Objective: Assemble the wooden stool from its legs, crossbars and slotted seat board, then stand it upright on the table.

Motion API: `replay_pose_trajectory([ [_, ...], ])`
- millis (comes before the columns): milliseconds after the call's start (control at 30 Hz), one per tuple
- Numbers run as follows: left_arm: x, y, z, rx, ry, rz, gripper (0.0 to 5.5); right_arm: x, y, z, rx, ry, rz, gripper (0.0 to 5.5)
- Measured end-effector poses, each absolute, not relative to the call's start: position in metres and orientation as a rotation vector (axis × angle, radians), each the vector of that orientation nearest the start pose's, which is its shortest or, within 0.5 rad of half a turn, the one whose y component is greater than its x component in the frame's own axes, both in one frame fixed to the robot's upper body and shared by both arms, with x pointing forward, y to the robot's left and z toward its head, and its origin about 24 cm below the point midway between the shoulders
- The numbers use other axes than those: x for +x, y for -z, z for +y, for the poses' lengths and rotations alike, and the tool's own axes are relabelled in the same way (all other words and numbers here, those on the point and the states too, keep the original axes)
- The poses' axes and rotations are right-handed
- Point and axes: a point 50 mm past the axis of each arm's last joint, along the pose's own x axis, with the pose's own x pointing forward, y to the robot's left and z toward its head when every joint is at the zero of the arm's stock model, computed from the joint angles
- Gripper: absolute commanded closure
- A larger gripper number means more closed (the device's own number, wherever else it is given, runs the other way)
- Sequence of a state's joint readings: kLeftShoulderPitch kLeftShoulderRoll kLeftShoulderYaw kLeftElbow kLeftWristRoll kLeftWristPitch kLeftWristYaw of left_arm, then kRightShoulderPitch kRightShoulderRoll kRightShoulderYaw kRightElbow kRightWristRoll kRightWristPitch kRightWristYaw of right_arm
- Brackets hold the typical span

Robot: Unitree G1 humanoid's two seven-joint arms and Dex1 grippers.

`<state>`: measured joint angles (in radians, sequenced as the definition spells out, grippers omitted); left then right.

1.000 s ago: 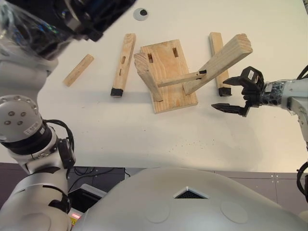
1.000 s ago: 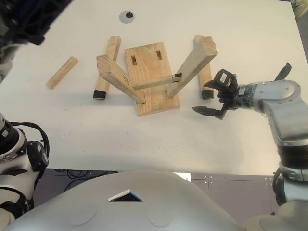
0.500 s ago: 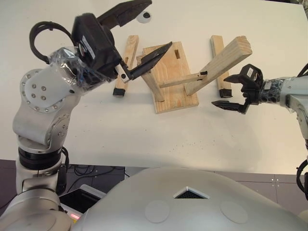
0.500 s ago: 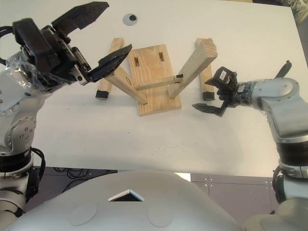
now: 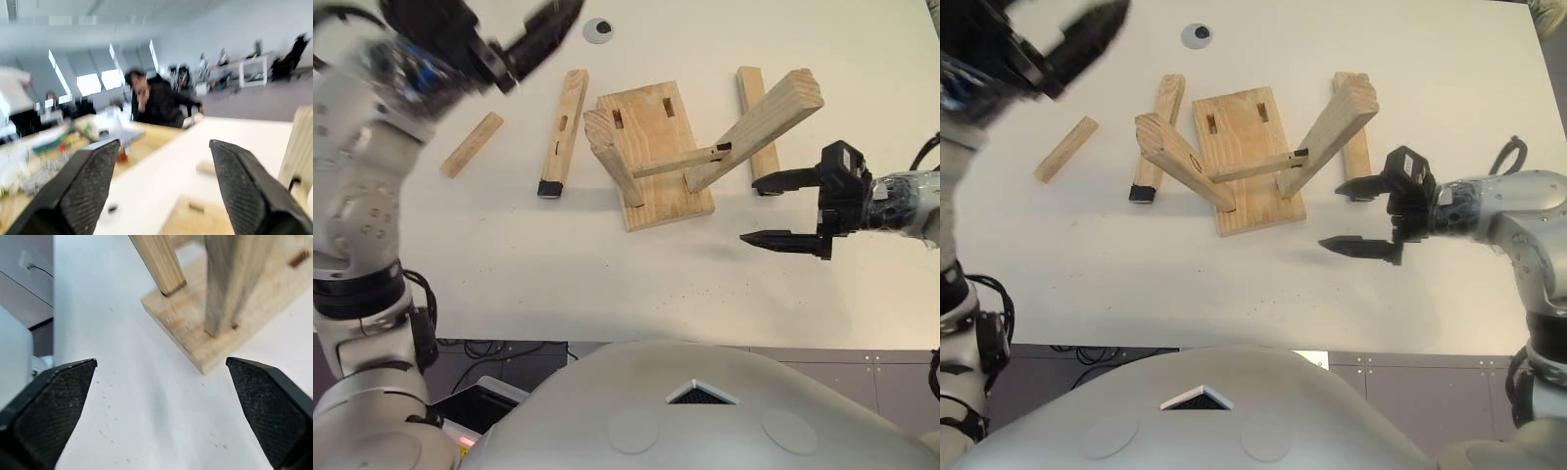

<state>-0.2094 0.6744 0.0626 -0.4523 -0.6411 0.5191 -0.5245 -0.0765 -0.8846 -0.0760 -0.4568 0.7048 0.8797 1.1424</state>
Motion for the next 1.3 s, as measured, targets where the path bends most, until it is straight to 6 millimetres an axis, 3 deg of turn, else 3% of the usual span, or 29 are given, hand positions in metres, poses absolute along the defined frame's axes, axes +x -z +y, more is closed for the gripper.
replay_pose_trajectory([
  [67,0.245,-0.137,0.171,0.084,0.813,0.066,2.13,0.210,-0.141,-0.188,0.016,-1.316,0.493,0.63],
  [133,0.243,-0.119,0.157,0.045,0.847,0.088,2.13,0.212,-0.127,-0.177,0.034,-1.302,0.520,0.63],
  [267,0.240,-0.117,0.127,-0.054,0.961,0.035,2.13,0.226,-0.104,-0.180,-0.052,-1.176,0.565,0.63],
  [333,0.226,-0.122,0.105,-0.085,1.108,0.007,2.13,0.238,-0.106,-0.184,-0.116,-1.122,0.542,0.63],
  [500,0.196,-0.112,0.077,-0.130,1.354,0.077,2.13,0.256,-0.099,-0.196,-0.274,-1.058,0.518,0.63],
  [633,0.214,-0.104,0.100,-0.015,1.266,0.137,2.13,0.254,-0.098,-0.199,-0.292,-1.078,0.521,0.63],
  [767,0.259,-0.114,0.150,0.175,1.059,0.134,2.13,0.237,-0.094,-0.222,-0.337,-1.097,0.639,0.63],
  [867,0.294,-0.109,0.171,0.339,0.871,0.117,2.13,0.225,-0.096,-0.222,-0.346,-1.156,0.663,0.63],
  [933,0.307,-0.094,0.178,0.477,0.795,0.128,2.13,0.215,-0.098,-0.208,-0.334,-1.230,0.657,0.63],
  [1067,0.301,-0.049,0.175,0.696,0.867,0.200,2.13,0.208,-0.083,-0.199,-0.348,-1.250,0.733,0.63],
  [1200,0.295,-0.044,0.172,0.865,0.978,0.136,2.13,0.206,-0.073,-0.198,-0.363,-1.232,0.778,0.63],
  [1300,0.285,-0.048,0.173,0.961,1.112,0.122,2.13,0.209,-0.054,-0.194,-0.341,-1.184,0.813,0.63],
])
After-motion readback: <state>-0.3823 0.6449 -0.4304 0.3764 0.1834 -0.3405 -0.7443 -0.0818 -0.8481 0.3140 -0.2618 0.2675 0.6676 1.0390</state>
